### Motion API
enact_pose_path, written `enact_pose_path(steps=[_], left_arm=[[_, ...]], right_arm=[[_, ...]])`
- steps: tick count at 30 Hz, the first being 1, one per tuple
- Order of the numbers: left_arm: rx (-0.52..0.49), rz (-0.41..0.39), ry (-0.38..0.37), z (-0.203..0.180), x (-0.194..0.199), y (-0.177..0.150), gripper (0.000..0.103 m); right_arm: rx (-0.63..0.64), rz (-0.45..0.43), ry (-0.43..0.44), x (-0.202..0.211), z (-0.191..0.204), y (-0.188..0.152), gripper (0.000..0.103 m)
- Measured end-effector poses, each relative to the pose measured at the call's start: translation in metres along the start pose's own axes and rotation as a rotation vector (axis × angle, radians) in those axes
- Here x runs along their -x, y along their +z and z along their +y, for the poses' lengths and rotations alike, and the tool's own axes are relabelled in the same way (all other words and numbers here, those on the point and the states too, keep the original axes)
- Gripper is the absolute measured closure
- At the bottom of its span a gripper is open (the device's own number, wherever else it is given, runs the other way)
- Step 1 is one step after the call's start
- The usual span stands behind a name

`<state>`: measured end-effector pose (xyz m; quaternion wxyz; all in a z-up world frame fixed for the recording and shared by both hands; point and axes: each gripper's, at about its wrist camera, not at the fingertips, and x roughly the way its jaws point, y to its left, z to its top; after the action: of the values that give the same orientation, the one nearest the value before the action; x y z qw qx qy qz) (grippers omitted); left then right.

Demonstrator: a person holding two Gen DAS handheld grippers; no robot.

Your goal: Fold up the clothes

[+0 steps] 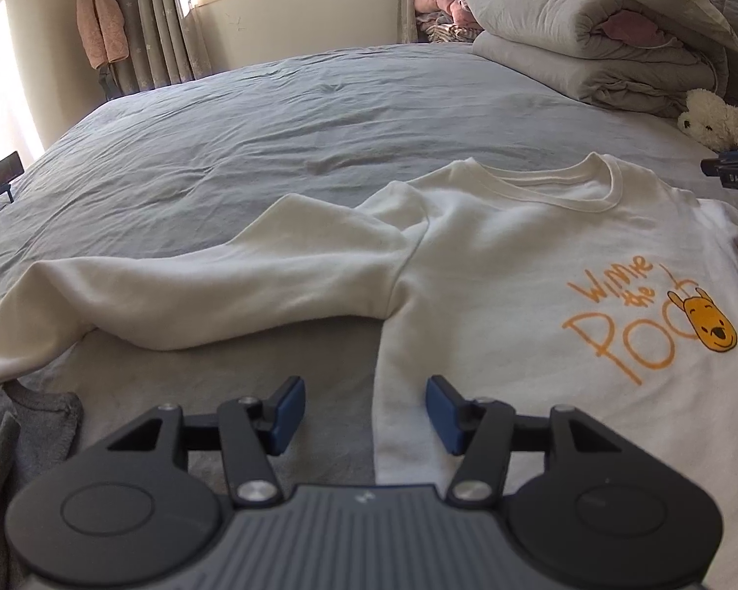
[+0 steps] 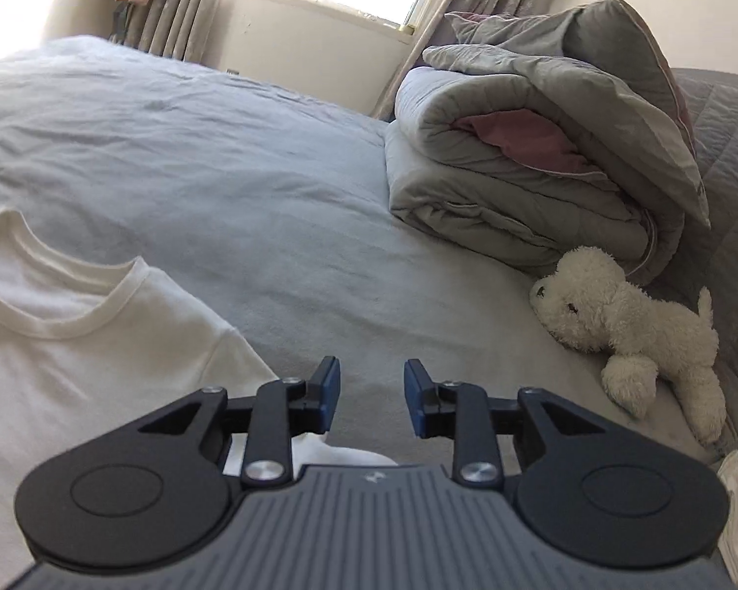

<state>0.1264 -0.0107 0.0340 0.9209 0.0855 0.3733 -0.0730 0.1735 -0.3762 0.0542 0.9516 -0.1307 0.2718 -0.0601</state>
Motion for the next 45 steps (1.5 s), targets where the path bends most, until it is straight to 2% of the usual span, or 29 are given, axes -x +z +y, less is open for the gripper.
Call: enact_pose_path(steps=[3,4,5,6,9,15,16,17,18,21,22,26,30,32,35,37,39,40,41,43,45], left_arm=[[0.013,0.002,0.006,0.000,0.001,-0.001,0.047],[0.017,0.002,0.008,0.000,0.002,-0.001,0.047],[0.019,0.001,0.010,0.000,0.002,-0.001,0.047],[0.019,0.001,0.012,0.000,0.002,-0.001,0.047],[0.014,-0.001,0.016,0.000,0.002,-0.002,0.047],[0.022,0.004,0.010,0.003,0.001,-0.001,0.047],[0.024,0.005,0.008,0.003,0.000,-0.001,0.047],[0.027,0.006,0.006,0.004,0.000,-0.001,0.047],[0.027,0.007,0.005,0.004,0.000,-0.002,0.047],[0.025,0.007,0.007,0.003,0.001,-0.002,0.047],[0.027,0.008,0.006,0.004,0.001,-0.002,0.047],[0.031,0.012,0.001,0.005,0.001,-0.002,0.047],[0.033,0.014,-0.001,0.004,-0.001,-0.002,0.047],[0.029,0.012,0.001,0.003,0.000,-0.002,0.047],[0.030,0.013,0.002,0.003,0.001,-0.002,0.047],[0.031,0.013,0.004,0.002,0.001,-0.002,0.047],[0.032,0.013,0.004,0.002,0.001,-0.002,0.047],[0.033,0.013,0.004,0.002,0.001,-0.003,0.047],[0.033,0.013,0.003,0.001,0.001,-0.002,0.047],[0.030,0.012,0.003,0.001,0.001,-0.003,0.047],[0.027,0.009,0.003,0.001,0.002,-0.004,0.047]], right_arm=[[-0.037,0.013,0.131,0.023,-0.005,0.001,0.074],[-0.022,0.035,0.162,0.027,0.001,-0.002,0.083],[-0.004,0.069,0.184,0.029,0.009,-0.009,0.087],[0.024,0.097,0.180,0.027,0.014,-0.018,0.087],[0.125,0.151,0.111,0.011,0.023,-0.049,0.094],[0.017,0.265,-0.085,0.000,-0.033,-0.060,0.093],[0.014,0.269,-0.091,0.002,-0.044,-0.069,0.091],[-0.005,0.264,-0.088,0.005,-0.055,-0.075,0.080],[-0.029,0.261,-0.086,0.008,-0.064,-0.078,0.074],[-0.114,0.285,-0.223,0.012,-0.090,-0.081,0.074],[-0.164,0.272,-0.230,0.016,-0.100,-0.083,0.073],[-0.275,0.266,-0.275,0.034,-0.130,-0.090,0.059],[-0.381,0.261,-0.357,0.071,-0.159,-0.099,0.057],[-0.441,0.242,-0.411,0.090,-0.170,-0.105,0.051],[-0.531,0.233,-0.498,0.107,-0.181,-0.118,0.050],[-0.579,0.275,-0.492,0.108,-0.185,-0.128,0.051],[-0.621,0.330,-0.465,0.107,-0.188,-0.140,0.056],[-0.636,0.344,-0.450,0.105,-0.189,-0.145,0.065],[-0.650,0.348,-0.433,0.103,-0.189,-0.148,0.074],[-0.633,0.352,-0.426,0.097,-0.188,-0.151,0.086],[-0.601,0.348,-0.438,0.093,-0.186,-0.151,0.091]])
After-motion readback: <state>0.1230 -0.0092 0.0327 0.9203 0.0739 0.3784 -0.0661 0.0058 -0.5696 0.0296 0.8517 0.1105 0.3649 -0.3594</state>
